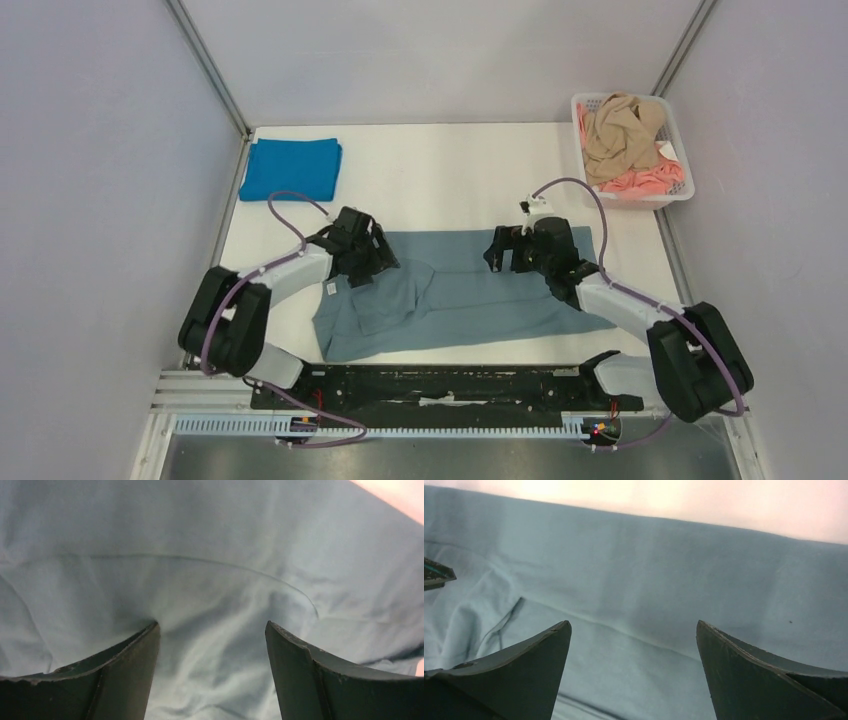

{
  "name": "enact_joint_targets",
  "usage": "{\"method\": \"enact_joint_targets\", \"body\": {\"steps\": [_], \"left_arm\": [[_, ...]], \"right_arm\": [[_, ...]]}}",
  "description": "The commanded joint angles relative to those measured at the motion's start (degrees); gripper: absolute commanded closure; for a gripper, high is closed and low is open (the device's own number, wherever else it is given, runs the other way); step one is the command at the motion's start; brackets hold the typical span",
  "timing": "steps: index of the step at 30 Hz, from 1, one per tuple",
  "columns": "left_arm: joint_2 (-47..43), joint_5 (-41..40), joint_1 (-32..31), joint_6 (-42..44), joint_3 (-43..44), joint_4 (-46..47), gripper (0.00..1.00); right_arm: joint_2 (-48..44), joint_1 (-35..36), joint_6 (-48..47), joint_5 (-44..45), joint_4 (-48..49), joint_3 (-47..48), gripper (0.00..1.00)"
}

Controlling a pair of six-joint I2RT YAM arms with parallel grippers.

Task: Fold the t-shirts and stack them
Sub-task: Rotate the tshirt 90 degrees

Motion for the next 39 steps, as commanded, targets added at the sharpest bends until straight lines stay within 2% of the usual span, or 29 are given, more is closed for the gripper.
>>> {"method": "enact_joint_targets", "body": {"steps": [1, 4, 7, 10, 13, 18, 19, 21, 25, 28, 29, 35, 39], "left_arm": [[8.84, 3.88, 2.89, -4.41, 0.97, 7.96, 0.17], [18.62, 5.19, 3.27, -4.79, 8.75, 7.21, 0.16], [29.54, 3.39, 3.59, -6.45, 20.82, 5.84, 0.16], [42.54, 6.95, 3.90, -9.16, 38.42, 3.45, 0.16], [57.46, 14.33, 3.86, -13.60, 61.60, 1.54, 0.17], [79.82, 19.15, 2.91, -23.51, 95.48, 6.54, 0.16], [83.51, 19.67, 2.88, -27.18, 98.85, 11.03, 0.16], [87.76, 19.49, 2.92, -34.13, 100.51, 21.02, 0.16], [90.55, 14.73, 2.82, -36.11, 100.98, 24.27, 0.16], [90.65, 13.01, 2.78, -32.78, 101.36, 27.82, 0.16], [90.44, 12.73, 2.67, -31.18, 101.34, 28.82, 0.16], [88.78, 12.38, 2.67, -21.58, 104.05, 28.90, 0.16], [82.60, 17.98, 2.59, -14.30, 103.85, 26.37, 0.16]], "right_arm": [[5.49, -0.04, 1.34, 7.16, -1.55, 3.80, 0.02], [8.63, -0.02, 2.25, 7.06, -1.70, 3.24, 0.02], [10.72, -0.02, 2.80, 6.01, -2.38, 2.33, 0.02], [10.56, 1.10, 3.95, -1.94, -1.67, -0.58, 0.02], [8.58, 5.88, 4.69, -8.40, 0.99, -3.28, 0.02], [7.65, 15.61, 4.03, -18.15, 2.54, -4.17, 0.02], [7.87, 17.73, 3.35, -18.79, 2.14, -3.72, 0.02], [8.07, 19.99, 2.43, -18.56, 1.49, -3.19, 0.02], [6.95, 21.30, 1.20, -18.69, 0.24, -2.67, 0.02], [3.48, 21.80, -0.88, -17.83, -1.19, -2.93, 0.00], [1.66, 21.80, -1.46, -15.88, -1.52, -3.16, 0.02], [-6.71, 21.72, -4.19, -2.17, -6.88, -1.17, 0.02], [-13.06, 21.53, -1.57, 9.68, -9.34, -1.75, 0.02]]}}
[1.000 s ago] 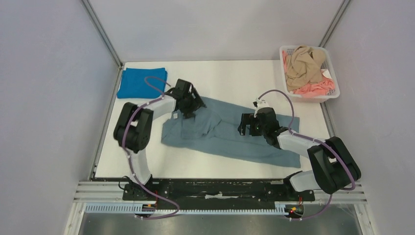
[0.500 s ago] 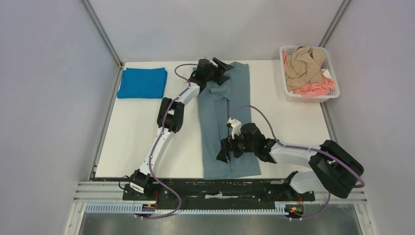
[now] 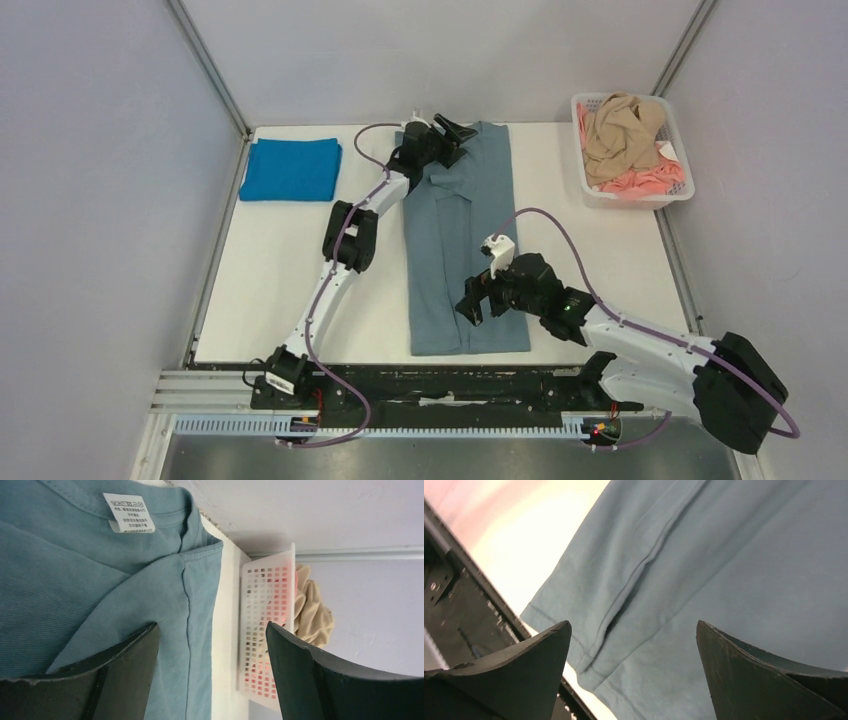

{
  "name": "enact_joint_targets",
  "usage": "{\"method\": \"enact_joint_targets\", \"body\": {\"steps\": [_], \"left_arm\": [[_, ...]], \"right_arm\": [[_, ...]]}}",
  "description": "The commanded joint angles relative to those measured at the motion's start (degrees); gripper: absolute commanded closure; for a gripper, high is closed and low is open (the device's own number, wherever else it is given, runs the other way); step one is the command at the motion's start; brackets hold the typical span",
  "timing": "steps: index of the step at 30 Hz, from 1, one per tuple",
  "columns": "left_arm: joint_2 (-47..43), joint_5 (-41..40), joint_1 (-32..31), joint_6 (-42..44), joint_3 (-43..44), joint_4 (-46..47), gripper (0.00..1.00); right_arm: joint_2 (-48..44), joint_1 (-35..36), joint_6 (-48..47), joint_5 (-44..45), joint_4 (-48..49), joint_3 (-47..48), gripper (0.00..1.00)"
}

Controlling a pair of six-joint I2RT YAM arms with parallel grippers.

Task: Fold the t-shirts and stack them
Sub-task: Rotate the tshirt 90 degrees, then grab the bottom of the folded rectangular tshirt with both arms

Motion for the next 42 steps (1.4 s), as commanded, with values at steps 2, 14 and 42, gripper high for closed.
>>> {"method": "enact_joint_targets", "body": {"steps": [2, 14, 42], "left_arm": [[-9.48, 3.93, 0.03, 16.74, 0.43, -7.83, 0.16], [-62.50, -5.77, -8.53, 41.29, -44.66, -29.50, 0.16], [-100.56, -18.24, -40.06, 18.69, -115.71, -29.92, 0.33]], "right_arm": [[-8.38, -0.31, 3.67, 20.63, -6.09, 0.62, 0.02], [-15.87, -0.58, 12.60, 25.49, -25.86, 0.00, 0.02], [-23.96, -0.54, 17.47, 15.07, -32.85, -8.68, 0.16]]}}
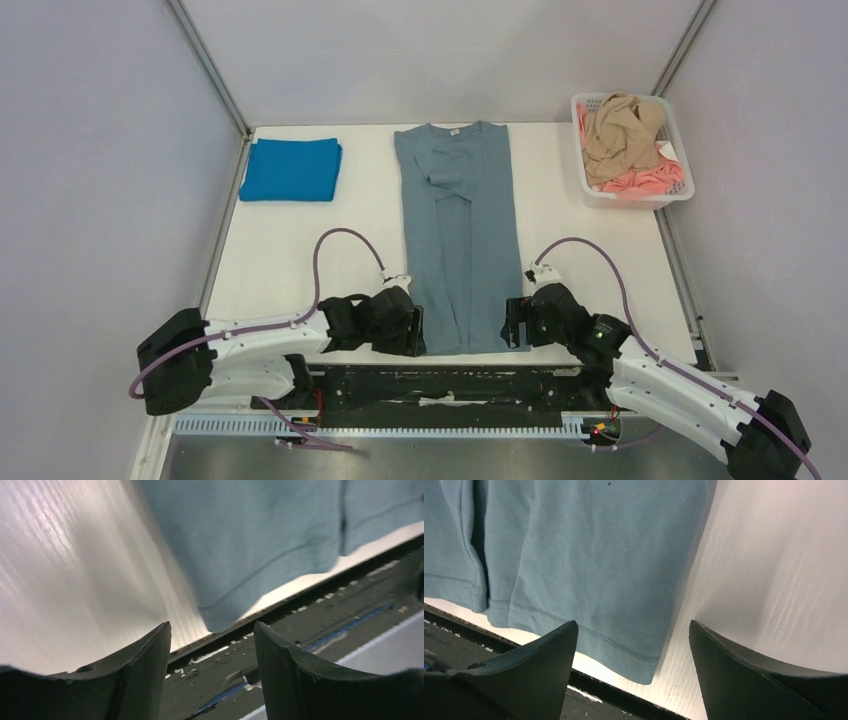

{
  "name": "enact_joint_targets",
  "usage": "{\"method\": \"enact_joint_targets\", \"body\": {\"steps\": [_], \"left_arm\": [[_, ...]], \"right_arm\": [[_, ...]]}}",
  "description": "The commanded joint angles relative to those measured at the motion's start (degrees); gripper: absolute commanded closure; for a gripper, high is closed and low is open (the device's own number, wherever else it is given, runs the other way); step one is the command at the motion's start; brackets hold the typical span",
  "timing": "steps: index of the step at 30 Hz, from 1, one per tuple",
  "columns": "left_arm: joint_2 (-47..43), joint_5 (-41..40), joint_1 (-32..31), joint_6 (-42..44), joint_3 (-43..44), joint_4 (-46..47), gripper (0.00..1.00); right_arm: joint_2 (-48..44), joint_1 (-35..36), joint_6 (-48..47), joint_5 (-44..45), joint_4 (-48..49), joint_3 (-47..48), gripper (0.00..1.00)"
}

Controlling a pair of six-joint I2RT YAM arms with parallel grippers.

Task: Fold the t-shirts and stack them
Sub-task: Grab the bottom of the folded rectangular tshirt with both arms

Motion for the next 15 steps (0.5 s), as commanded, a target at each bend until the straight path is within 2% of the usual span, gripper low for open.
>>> {"method": "enact_joint_targets", "body": {"steps": [1, 4, 7, 8, 11, 12, 15], "left_arm": [[5.16, 1.02, -0.47, -4.05, -0.77, 4.98, 0.34], [7.56, -0.13, -0.43, -4.94, -1.30, 6.23, 0.39], [9.22, -1.00, -0.43, -5.37, -1.28, 6.88, 0.53], [9.52, -1.65, -0.43, -5.59, -1.36, 6.82, 0.61], [9.49, -2.25, -0.40, -5.98, -1.84, 6.03, 0.92], [9.26, -2.49, -0.43, -6.32, -2.21, 6.08, 0.97], [8.77, -2.67, -0.43, -6.83, -2.97, 6.35, 0.98]], "right_arm": [[-0.83, -0.06, 0.69, -1.59, -0.64, -0.60, 0.17], [-1.18, -0.10, 0.88, -1.84, -1.67, -1.11, 0.20], [-1.90, -0.09, 1.61, -2.12, -1.63, -2.34, 0.23], [-1.90, -0.07, 1.67, -2.60, -1.71, -2.54, 0.24], [-1.83, -0.12, 1.27, -5.41, -2.07, -2.61, 0.29], [-1.90, -0.09, 0.99, -5.93, -2.07, -2.68, 0.31], [-1.96, -0.06, 0.78, -6.02, -0.79, -3.66, 0.42]]}}
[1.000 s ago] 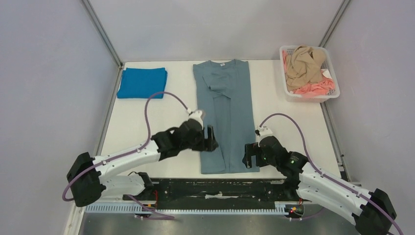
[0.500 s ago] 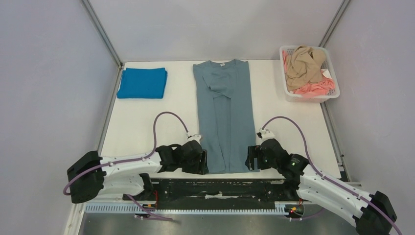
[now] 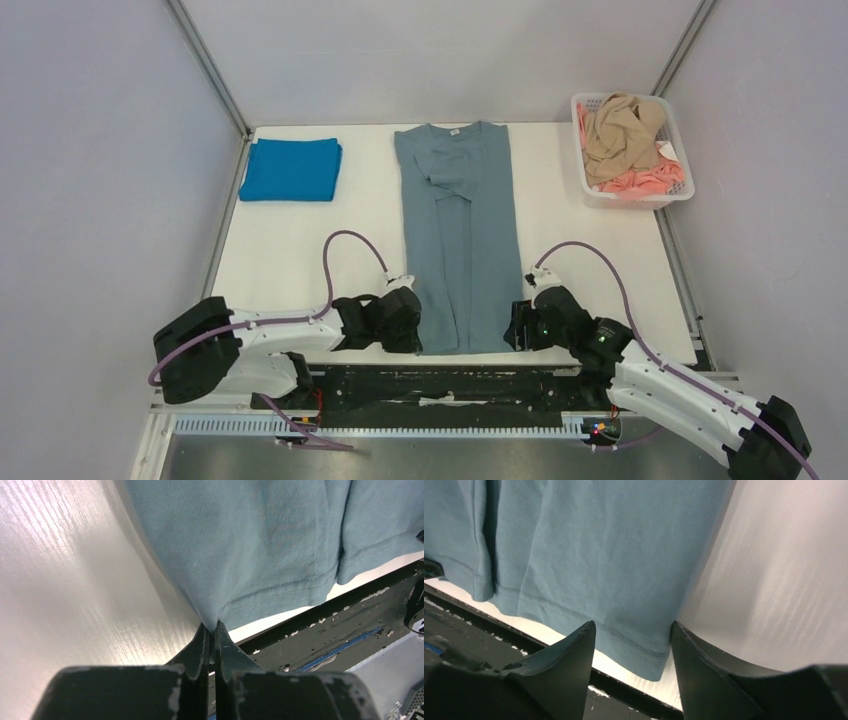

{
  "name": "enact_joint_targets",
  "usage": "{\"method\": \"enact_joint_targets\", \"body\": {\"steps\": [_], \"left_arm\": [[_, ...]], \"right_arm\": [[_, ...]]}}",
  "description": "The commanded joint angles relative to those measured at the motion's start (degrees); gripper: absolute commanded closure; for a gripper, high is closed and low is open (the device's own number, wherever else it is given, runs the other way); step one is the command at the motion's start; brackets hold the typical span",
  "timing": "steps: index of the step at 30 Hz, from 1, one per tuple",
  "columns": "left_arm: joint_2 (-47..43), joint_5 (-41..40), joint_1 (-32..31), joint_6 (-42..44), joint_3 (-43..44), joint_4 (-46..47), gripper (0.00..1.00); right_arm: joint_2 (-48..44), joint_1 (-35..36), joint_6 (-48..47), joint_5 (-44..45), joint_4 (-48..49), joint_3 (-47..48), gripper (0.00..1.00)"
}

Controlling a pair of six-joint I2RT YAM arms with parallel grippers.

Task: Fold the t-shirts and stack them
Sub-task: Grab the bottom of the folded rectangular tshirt with both arms

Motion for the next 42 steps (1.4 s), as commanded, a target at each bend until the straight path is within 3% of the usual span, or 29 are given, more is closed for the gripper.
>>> {"method": "enact_joint_targets", "body": {"steps": [1, 7, 9, 23, 30, 37, 42], "left_arm": [[-0.27, -2.53, -0.33, -2.20, -2.14, -0.69, 0.98], [-3.12, -2.15, -0.30, -3.42, -3.40, -0.69, 0.98], [-4.76, -1.46, -0.38, -4.01, -4.36, -0.61, 0.98], [-12.59, 0.97, -1.99, -4.39, -7.32, 0.05, 0.98], [-12.93, -7.34, -2.03, -1.91, -0.22, -4.01, 0.98], [-9.85, -14.47, -1.72, 1.14, 8.28, -6.76, 0.98], [-6.41, -15.86, 3.12, 4.19, 13.98, -7.07, 0.98]], "right_arm": [[0.22, -0.08, 0.30, -4.53, 0.28, -2.70, 0.47], [0.35, -0.12, -0.16, -7.09, 1.48, -3.31, 0.82], [-0.69, -0.11, -0.24, -7.06, 1.49, -3.90, 0.99], [-7.67, -0.09, -1.75, -12.28, 5.60, -6.55, 1.00], [-5.04, -0.06, -1.82, -10.50, 12.86, -3.41, 1.00], [-2.63, -0.09, -3.77, -5.29, 12.98, 1.53, 1.00], [-1.15, -0.10, -3.91, 1.83, 15.58, 6.52, 1.00]]}}
